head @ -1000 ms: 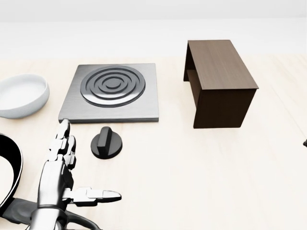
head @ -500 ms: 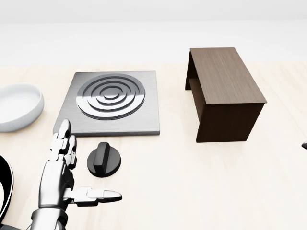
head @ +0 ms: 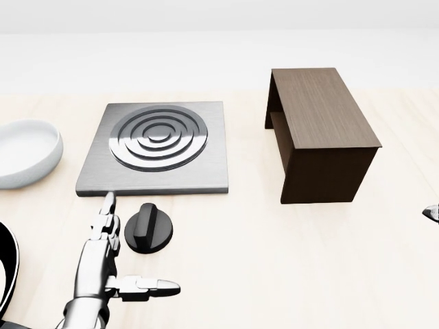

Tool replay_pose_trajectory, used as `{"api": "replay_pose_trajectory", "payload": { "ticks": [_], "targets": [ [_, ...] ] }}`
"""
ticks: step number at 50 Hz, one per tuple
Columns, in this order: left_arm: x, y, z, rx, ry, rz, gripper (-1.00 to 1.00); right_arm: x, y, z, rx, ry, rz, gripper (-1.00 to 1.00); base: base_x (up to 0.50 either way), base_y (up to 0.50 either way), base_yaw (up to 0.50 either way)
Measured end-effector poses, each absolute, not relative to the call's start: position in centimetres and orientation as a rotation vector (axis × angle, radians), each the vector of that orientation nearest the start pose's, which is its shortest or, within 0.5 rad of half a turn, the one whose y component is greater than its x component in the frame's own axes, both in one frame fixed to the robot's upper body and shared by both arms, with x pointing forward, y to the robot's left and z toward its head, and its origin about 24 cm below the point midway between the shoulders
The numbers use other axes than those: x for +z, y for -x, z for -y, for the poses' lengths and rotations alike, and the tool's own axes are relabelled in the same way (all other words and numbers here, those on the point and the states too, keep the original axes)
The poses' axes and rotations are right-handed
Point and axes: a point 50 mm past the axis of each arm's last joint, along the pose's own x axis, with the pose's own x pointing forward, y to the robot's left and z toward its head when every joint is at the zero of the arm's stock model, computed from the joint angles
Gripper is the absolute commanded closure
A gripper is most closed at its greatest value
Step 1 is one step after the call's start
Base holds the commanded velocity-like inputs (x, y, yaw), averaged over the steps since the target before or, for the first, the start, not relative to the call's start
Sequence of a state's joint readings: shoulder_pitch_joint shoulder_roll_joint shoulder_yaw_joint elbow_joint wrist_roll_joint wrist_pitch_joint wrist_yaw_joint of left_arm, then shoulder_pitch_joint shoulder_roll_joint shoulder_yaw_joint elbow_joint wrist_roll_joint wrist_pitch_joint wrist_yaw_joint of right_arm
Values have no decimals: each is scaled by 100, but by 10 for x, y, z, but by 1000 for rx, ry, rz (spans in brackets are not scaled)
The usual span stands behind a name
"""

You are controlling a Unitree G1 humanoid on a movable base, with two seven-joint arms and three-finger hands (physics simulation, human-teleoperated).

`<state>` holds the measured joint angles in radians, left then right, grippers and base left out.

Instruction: Turn on the stove.

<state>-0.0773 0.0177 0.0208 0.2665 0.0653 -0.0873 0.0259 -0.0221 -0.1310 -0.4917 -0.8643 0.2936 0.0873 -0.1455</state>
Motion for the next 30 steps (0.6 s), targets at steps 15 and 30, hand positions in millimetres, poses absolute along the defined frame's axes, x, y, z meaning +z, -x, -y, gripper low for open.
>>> {"api": "replay_pose_trajectory", "payload": {
  "ticks": [15,30],
  "targets": [
    [-12,-261,-149,2,-88,-186,-100,231,-163,239,-400,-15,857,-100,0,0,0],
    [-12,-257,-142,-24,-83,-184,-100,230,-164,238,-395,-14,850,-100,0,0,0]
  ]
}}
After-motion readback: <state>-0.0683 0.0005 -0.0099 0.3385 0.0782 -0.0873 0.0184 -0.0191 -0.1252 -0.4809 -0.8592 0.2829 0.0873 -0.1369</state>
